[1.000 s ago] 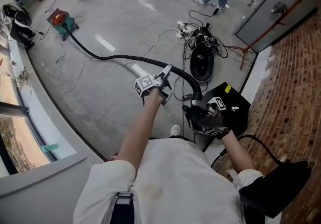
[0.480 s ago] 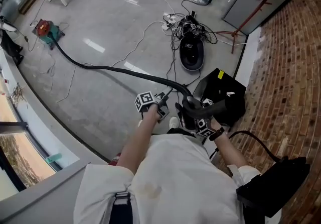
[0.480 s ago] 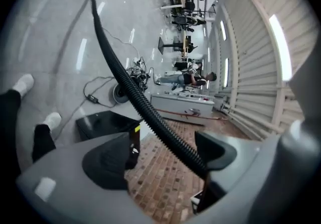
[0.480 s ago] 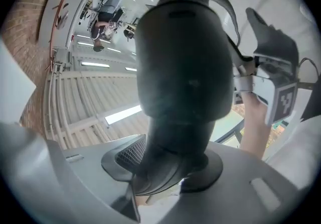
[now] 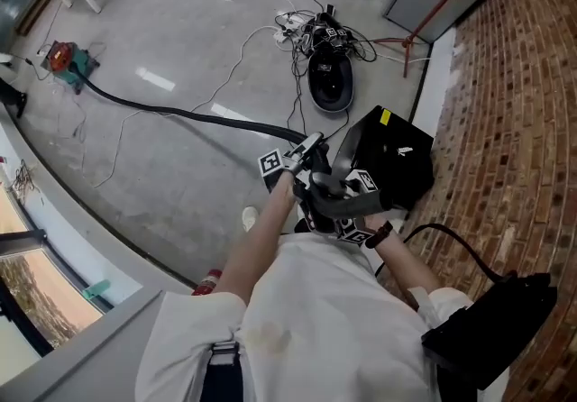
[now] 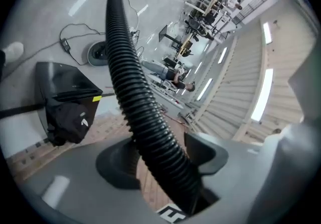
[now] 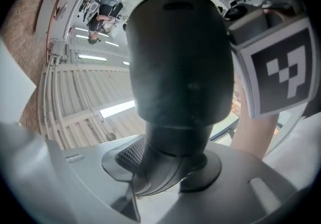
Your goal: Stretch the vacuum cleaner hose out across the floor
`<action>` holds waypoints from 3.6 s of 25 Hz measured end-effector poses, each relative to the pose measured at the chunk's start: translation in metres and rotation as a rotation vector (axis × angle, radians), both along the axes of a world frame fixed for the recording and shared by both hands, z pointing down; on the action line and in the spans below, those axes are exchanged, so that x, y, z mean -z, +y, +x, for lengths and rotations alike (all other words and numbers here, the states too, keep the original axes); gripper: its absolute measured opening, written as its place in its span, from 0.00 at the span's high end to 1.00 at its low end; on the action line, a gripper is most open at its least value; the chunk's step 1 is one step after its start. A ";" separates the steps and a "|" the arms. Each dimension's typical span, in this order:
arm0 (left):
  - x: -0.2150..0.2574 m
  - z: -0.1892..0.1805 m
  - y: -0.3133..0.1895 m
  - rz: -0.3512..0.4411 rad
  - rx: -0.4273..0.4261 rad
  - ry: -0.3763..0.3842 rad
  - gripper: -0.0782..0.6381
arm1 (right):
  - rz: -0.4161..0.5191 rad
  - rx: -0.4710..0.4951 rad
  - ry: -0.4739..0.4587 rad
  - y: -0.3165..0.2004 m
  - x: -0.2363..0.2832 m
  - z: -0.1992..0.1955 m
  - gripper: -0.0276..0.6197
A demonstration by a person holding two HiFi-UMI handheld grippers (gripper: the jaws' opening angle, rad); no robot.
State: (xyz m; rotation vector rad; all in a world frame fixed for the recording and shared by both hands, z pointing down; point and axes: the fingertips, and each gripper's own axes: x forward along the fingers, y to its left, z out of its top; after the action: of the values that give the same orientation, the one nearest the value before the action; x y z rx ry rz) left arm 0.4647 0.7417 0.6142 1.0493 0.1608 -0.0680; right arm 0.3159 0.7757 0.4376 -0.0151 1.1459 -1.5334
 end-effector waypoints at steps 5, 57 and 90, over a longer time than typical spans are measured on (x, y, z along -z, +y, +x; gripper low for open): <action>0.022 -0.005 -0.028 0.008 0.057 0.052 0.57 | 0.055 -0.013 0.243 -0.001 0.001 -0.005 0.59; -0.031 -0.034 -0.002 0.188 -0.195 -0.707 0.59 | 0.375 1.035 2.961 0.127 -0.108 0.155 0.91; 0.155 -0.048 -0.035 1.506 -0.206 -0.106 0.60 | 0.190 0.943 2.495 0.111 -0.097 0.138 0.90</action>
State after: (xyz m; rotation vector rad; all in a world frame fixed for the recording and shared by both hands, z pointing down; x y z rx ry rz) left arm 0.4170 0.7070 0.4589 2.5210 0.2211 0.3559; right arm 0.4536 0.8867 0.5343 -1.9618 3.4549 -1.5653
